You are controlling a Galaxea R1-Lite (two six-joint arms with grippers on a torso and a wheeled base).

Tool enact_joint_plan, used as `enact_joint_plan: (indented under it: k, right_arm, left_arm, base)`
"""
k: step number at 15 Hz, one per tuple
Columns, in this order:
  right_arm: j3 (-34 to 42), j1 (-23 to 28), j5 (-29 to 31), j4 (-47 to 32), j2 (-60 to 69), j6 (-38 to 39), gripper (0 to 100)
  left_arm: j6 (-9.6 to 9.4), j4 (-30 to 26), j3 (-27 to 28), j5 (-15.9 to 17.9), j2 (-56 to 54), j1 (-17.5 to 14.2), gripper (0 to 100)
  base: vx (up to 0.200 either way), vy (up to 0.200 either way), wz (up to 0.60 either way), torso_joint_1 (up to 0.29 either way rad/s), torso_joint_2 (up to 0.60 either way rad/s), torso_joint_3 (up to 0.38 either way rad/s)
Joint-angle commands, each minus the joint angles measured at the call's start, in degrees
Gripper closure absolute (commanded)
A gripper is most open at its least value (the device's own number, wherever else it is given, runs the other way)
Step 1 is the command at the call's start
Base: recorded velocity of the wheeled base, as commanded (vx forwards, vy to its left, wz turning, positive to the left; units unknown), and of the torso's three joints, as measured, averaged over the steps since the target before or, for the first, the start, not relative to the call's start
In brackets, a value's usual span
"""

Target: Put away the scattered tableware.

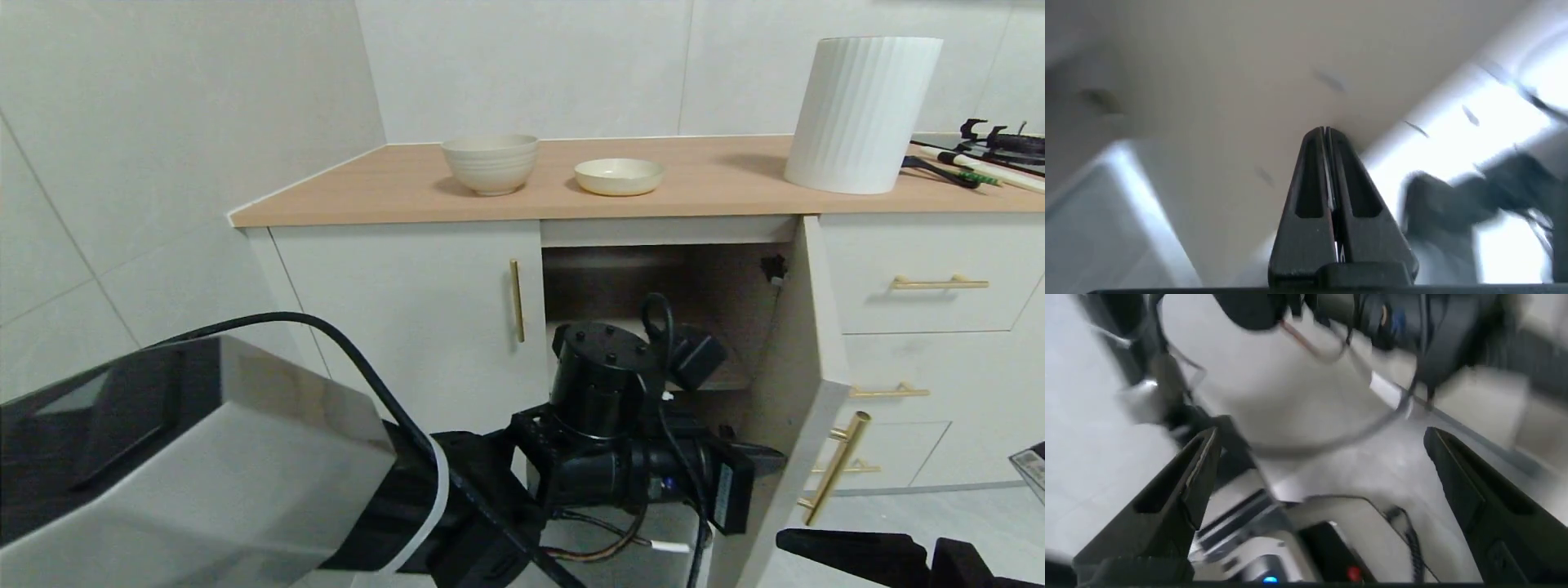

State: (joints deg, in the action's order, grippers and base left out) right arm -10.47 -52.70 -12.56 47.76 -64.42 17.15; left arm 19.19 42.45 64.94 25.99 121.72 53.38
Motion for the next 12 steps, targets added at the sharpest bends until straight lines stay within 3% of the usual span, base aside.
enact_joint_plan:
  k: [1,3,6,8,12]
  right_arm:
    - [0.7,-0.3,-1.3,0.0,3.3,0.0,0]
    - [0.6,-0.3,-1.9,0.0,3.7,0.0,0]
    - [-0.2,0.1,-1.3,0.0,2.9,0.1,0]
    - [-4.8,5.8,0.7,-0.8,-2.5,0.0,0]
    - [-17.5,13.2,2.8,-10.1,-8.4,-0.7,0]
  left_arm:
    - [-0.73,-1.1,-1.6,-0.1,-3.9,1.3,100]
    - [-0.64,-0.9,-3.2,-0.2,-3.9,-1.1,100]
    - [-0.64,0.6,-7.2,-3.3,-7.6,-4.4,100]
    - [-1.08,2.0,-12.7,-6.9,-14.7,-9.2,100]
    - [-3.90,1.7,-24.2,-7.3,-28.9,-21.0,100]
  base:
    - [0.000,0.000,0.00,0.000,0.00,0.000]
    - [0.000,0.000,0.00,0.000,0.00,0.000]
    - [0.000,0.000,0.00,0.000,0.00,0.000]
    - [0.000,0.000,0.00,0.000,0.00,0.000]
    - [0.000,0.000,0.00,0.000,0.00,0.000]
